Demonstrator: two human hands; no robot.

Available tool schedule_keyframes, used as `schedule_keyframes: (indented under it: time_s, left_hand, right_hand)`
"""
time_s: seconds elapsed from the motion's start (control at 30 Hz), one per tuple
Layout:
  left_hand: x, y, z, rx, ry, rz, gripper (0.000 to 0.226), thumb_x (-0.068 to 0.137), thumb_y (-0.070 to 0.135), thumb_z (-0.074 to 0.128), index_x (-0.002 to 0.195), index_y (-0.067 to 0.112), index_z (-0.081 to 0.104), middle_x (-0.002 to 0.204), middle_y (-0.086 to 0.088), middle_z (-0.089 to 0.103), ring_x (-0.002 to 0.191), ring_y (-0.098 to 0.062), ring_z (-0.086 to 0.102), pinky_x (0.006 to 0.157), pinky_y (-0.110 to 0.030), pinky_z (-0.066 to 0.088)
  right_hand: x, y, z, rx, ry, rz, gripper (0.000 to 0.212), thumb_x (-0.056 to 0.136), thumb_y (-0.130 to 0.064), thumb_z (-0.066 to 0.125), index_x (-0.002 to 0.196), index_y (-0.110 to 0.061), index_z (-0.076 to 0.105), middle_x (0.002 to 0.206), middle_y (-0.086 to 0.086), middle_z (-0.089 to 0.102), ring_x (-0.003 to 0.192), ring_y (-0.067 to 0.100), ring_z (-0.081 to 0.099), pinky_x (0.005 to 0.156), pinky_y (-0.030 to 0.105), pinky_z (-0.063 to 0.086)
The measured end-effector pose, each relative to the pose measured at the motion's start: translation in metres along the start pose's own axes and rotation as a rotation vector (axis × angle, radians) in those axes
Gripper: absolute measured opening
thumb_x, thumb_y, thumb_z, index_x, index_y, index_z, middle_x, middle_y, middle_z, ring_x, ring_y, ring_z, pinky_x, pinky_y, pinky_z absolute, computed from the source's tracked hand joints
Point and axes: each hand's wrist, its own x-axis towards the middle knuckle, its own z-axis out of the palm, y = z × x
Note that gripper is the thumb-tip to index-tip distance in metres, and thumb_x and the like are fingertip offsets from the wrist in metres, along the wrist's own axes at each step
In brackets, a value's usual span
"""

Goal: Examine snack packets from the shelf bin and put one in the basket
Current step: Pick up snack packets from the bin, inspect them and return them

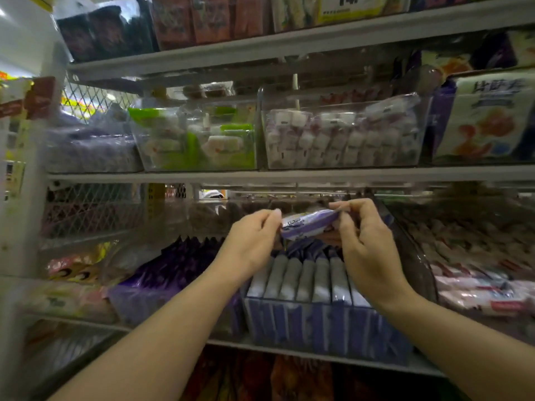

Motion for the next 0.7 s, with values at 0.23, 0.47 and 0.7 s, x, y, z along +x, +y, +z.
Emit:
schedule_keyframes:
  time_s: [0.23,0.47,0.7]
  left_hand:
    - [-0.043,0.012,0.025,-0.764,-0.046,-0.312,0.061,0.095,0.026,0.060,0.149,0.019,0.031,0.097,0.004,0.072,0.077,-0.009,0.073,0.065,-0.028,0.057]
    - [-0.114,-0.014,0.050,-0.633,-0.042,-0.141,0.067,0.089,0.006,0.067,0.147,0.017,0.035,0.128,-0.004,0.064,0.114,-0.018,0.065,0.096,-0.035,0.053]
    - [-0.180,-0.040,0.072,-0.595,-0.226,-0.119,0.081,0.082,0.010,0.073,0.148,0.032,0.031,0.120,-0.001,0.063,0.103,-0.016,0.069,0.082,-0.029,0.057]
  right_hand:
    - [-0.076,-0.012,-0.019,0.216,-0.049,-0.025,0.018,0.088,-0.012,0.042,0.088,-0.028,0.051,0.126,-0.004,0.058,0.117,0.015,0.057,0.094,0.050,0.050]
    - [-0.139,-0.008,-0.030,0.362,-0.061,0.114,0.014,0.091,-0.018,0.047,0.104,-0.022,0.051,0.130,-0.004,0.054,0.119,0.007,0.057,0.094,0.025,0.050]
    - [-0.180,0.012,-0.032,0.523,0.000,0.571,0.042,0.083,-0.044,0.066,0.115,-0.018,0.062,0.109,0.006,0.073,0.101,0.023,0.070,0.087,0.047,0.056]
